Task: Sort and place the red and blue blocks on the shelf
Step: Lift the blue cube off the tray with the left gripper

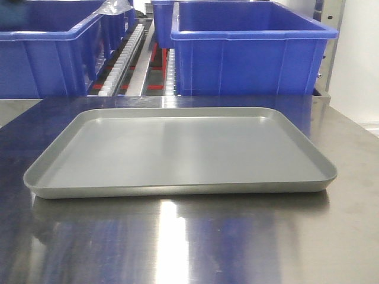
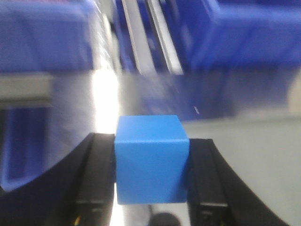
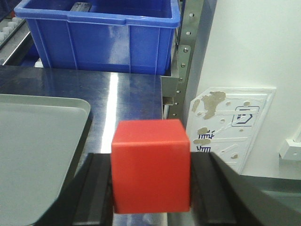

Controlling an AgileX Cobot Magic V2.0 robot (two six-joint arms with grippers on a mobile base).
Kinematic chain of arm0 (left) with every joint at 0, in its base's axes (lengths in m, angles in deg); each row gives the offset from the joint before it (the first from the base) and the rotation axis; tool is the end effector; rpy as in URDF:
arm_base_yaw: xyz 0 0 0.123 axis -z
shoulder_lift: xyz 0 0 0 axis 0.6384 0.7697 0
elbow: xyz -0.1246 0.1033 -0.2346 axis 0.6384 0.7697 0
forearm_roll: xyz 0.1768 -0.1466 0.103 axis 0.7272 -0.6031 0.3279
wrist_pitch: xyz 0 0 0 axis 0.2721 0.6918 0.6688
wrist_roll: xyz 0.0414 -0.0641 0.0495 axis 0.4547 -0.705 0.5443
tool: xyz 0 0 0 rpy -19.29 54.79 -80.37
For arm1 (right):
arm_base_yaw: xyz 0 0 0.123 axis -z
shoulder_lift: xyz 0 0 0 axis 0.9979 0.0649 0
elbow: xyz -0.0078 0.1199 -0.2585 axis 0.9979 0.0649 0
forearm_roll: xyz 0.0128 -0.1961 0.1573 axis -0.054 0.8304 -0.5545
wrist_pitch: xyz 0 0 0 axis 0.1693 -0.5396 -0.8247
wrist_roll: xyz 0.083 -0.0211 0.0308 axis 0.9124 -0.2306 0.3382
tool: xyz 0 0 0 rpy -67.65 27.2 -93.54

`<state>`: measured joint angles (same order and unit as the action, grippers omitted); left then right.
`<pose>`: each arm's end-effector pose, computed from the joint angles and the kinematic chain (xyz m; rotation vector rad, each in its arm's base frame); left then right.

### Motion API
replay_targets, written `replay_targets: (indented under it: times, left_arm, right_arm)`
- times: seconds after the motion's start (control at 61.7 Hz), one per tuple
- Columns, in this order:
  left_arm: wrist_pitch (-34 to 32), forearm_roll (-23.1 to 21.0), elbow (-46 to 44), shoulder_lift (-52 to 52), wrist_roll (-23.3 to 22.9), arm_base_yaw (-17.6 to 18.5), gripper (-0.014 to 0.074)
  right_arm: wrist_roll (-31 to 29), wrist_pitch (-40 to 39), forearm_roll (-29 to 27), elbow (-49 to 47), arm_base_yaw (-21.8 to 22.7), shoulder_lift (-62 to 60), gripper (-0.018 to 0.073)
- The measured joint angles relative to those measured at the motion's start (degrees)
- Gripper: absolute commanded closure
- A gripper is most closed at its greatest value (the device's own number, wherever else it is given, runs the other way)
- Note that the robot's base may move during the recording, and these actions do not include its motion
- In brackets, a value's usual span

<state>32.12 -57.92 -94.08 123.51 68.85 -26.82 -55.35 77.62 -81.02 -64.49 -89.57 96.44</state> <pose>0.2225 -0.0548 0.3314 0.0817 1.9517 -0.3033 0.0957 0.0051 0.2830 -0.0278 1.7672 0.0531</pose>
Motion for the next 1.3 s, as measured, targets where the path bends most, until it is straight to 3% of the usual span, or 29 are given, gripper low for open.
replay_targets:
  times: [0.162, 0.356, 0.551, 1.296]
  left_arm:
    - [-5.26, -0.12, 8.75, -12.34, 0.48, -5.03, 0.0473]
    - [-6.11, -0.12, 15.98, -24.53, 2.51, -9.19, 0.0473]
    - [-6.11, -0.12, 19.65, -31.31, 7.46, -9.39, 0.0473]
    - [-6.38, -0.12, 20.09, -33.21, 7.91, -9.39, 0.0473]
  right_arm:
    - [0.0, 0.0, 0.0, 0.0, 0.0, 0.0, 0.0228]
    - [0.0, 0.0, 0.0, 0.0, 0.0, 0.0, 0.0228]
    - [0.0, 0.0, 0.0, 0.0, 0.0, 0.0, 0.0228]
    - [0.0, 0.0, 0.0, 0.0, 0.0, 0.0, 0.0228]
